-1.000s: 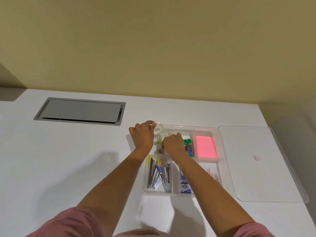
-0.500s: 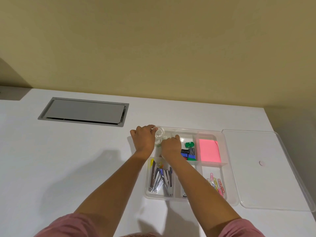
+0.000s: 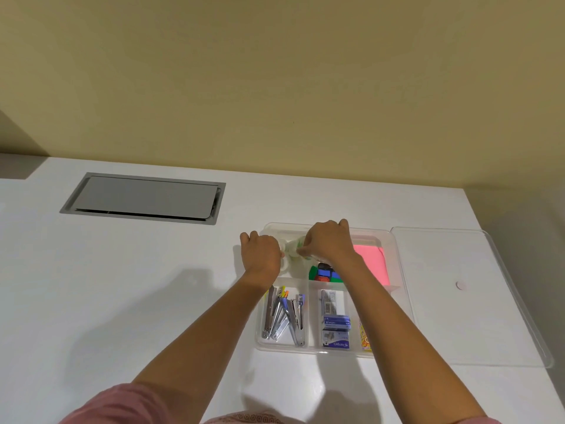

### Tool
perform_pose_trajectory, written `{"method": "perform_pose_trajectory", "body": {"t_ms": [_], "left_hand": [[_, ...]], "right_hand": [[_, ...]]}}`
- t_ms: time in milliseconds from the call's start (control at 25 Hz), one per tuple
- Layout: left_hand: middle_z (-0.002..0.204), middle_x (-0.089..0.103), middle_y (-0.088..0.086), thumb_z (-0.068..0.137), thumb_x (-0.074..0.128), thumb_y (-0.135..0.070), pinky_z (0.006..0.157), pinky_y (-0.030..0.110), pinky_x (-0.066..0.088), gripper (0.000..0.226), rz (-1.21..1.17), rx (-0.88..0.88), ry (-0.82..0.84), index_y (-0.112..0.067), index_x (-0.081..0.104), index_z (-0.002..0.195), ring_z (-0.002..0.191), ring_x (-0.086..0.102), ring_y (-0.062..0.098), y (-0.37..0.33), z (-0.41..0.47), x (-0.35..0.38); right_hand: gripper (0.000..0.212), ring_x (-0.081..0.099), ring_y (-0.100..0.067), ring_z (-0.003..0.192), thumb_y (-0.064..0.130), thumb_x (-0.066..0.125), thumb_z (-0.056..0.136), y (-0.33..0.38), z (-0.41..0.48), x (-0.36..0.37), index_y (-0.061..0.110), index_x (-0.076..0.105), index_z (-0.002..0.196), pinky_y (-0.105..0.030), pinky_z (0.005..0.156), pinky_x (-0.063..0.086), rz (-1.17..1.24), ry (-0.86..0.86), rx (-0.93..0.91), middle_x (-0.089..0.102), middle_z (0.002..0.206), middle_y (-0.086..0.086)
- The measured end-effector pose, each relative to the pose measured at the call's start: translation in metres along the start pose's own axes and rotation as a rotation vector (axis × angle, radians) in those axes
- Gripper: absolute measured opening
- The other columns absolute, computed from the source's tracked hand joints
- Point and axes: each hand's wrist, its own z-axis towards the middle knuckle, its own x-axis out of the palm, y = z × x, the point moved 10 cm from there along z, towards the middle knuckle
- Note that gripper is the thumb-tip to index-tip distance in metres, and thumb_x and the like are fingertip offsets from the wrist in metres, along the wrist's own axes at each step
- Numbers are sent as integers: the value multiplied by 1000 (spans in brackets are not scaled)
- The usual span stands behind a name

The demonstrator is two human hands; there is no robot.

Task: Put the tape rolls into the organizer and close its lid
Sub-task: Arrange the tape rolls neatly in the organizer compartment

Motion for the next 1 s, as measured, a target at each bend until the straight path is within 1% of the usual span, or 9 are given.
{"method": "perform_pose_trajectory", "body": {"t_ms": [40,120,320,480,560,640,760,880,1000], "left_hand": [[101,71,1,95,50,-40,97,34,31,28,21,21,12,-22,71,100,107,53,22,-4,-2,3],[101,71,2,95,50,-39,99,34,30,27,38,42,22,-22,71,101,108,52,21,-8,-5,6],[99,72,1,94,51,-21,101,33,30,18,120,50,-6,-20,68,100,108,51,21,-5,-3,3],[100,71,3,90,50,-7,100,33,31,21,184,96,12,-16,66,99,111,48,23,-12,-8,6],[101,71,4,92,50,-9,100,34,31,20,178,105,20,-15,67,100,112,47,24,-14,-8,10],[101,71,3,94,51,-17,100,34,30,16,156,86,18,-16,67,100,113,47,23,-10,-6,7],[102,71,2,93,55,-21,102,34,29,13,134,39,13,-18,66,99,113,48,22,-5,-2,-1],[103,70,1,90,56,-19,105,35,27,12,141,8,11,-19,65,98,115,48,22,-6,-3,-7],[103,69,0,86,53,-10,107,34,26,19,200,5,-10,-20,64,98,116,47,23,-10,-3,-17]], "right_hand": [[35,60,-23,102,47,59,85,0,-2,0,17,74,95,-37,100,31,-19,-13,-9,73,95,-3],[36,59,-24,107,48,58,87,5,-5,6,17,73,99,-37,101,31,-65,-31,-36,72,101,-3],[25,56,-26,105,34,57,89,22,-10,17,14,72,93,-36,100,32,-175,-94,-130,70,100,-5],[19,54,-27,106,23,57,89,31,-12,17,13,71,92,-36,99,32,-199,-139,-164,69,100,-6],[17,53,-27,108,20,56,90,34,-14,21,13,71,95,-35,101,31,-222,-140,-187,68,101,-4],[16,53,-27,108,14,56,89,37,-17,25,12,70,95,-35,101,31,-272,-136,-221,68,101,-4],[20,52,-28,110,4,52,86,39,-18,31,9,68,97,-35,103,31,-342,-92,-241,68,103,-6],[22,51,-25,113,2,53,86,42,-16,34,10,67,101,-34,108,28,-397,-45,-228,69,104,-3],[20,51,-23,113,5,52,89,45,-14,33,13,67,100,-32,110,26,-442,-39,-213,70,103,1]]}}
